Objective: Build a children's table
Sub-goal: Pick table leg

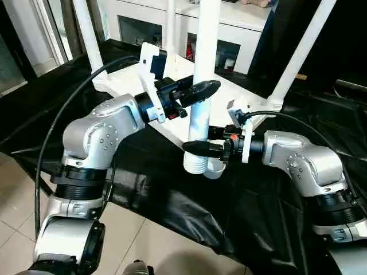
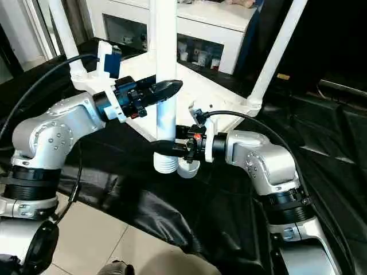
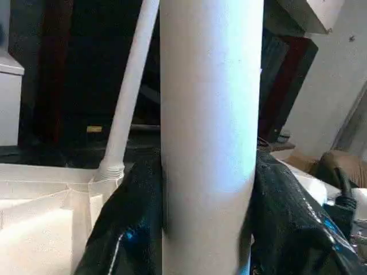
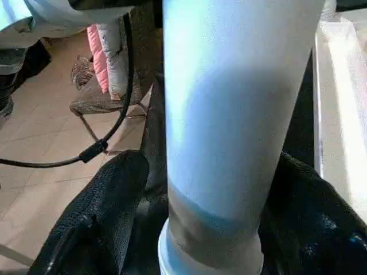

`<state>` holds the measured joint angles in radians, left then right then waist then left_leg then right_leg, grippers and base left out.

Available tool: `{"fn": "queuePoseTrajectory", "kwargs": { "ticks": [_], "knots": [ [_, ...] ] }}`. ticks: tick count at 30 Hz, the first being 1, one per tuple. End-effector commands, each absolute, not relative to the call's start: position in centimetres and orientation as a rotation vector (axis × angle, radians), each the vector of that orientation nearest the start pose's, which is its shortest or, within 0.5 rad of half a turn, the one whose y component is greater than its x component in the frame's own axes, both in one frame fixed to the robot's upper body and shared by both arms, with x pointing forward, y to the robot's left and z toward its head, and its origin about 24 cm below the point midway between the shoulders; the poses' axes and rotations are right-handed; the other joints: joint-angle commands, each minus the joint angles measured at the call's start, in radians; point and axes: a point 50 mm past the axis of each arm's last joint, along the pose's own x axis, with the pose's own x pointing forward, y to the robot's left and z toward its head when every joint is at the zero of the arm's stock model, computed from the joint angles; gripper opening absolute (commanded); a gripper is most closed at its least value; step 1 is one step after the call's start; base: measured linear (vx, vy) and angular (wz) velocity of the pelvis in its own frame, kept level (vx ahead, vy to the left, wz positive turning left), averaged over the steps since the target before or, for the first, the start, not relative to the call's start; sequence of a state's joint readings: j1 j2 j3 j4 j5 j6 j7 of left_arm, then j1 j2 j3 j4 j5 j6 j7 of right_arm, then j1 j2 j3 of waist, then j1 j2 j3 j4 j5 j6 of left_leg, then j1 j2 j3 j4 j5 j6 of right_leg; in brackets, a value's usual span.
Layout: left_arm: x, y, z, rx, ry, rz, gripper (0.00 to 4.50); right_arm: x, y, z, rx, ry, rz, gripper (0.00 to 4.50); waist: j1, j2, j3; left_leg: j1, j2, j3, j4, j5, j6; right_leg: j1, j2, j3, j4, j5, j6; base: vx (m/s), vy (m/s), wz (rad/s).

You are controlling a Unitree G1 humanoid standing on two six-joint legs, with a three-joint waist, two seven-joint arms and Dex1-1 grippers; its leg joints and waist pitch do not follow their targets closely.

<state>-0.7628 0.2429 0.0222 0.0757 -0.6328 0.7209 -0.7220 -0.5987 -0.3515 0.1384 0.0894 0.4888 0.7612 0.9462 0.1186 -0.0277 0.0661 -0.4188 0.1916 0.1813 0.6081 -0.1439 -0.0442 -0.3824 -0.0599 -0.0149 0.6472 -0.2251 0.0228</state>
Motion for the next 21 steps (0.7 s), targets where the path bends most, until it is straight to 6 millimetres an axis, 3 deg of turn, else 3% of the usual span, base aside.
{"fn": "queuePoseTrajectory", "kwargs": {
  "ticks": [1,18,19,21],
  "knots": [
    [32.41,8.74,21.22,-0.247,-0.045,-1.168,1.82,31.02,-10.26,13.73,0.15,0.319,1.242,3.32,0.002,0.0,-0.082,0.045,0.032,-0.01,-0.069,-0.157,-0.045,0.031,-0.067,0.023,-0.068,-0.022,-0.22,0.0,0.0,0.0],
    [32.08,8.51,21.19,-0.24,-0.048,-1.209,1.82,31.28,-10.01,13.12,0.192,0.361,1.201,3.32,0.002,0.004,-0.082,0.046,0.031,-0.011,-0.071,-0.163,-0.06,0.03,-0.066,0.023,-0.068,-0.024,-0.21,0.0,0.0,0.0],
    [32.06,8.53,21.19,-0.24,-0.048,-1.211,1.82,31.28,-10.0,13.1,0.192,0.362,1.199,3.03,0.002,0.005,-0.081,0.047,0.031,-0.011,-0.071,-0.169,-0.061,0.029,-0.066,0.023,-0.069,-0.03,-0.21,0.0,0.0,0.0],
    [32.03,8.52,21.16,-0.237,-0.047,-1.214,1.82,31.29,-9.98,13.06,0.193,0.364,1.197,2.96,0.002,0.004,-0.081,0.046,0.032,-0.011,-0.072,-0.173,-0.065,0.03,-0.066,0.023,-0.069,-0.033,-0.209,0.0,0.0,0.0]
  ]
}}
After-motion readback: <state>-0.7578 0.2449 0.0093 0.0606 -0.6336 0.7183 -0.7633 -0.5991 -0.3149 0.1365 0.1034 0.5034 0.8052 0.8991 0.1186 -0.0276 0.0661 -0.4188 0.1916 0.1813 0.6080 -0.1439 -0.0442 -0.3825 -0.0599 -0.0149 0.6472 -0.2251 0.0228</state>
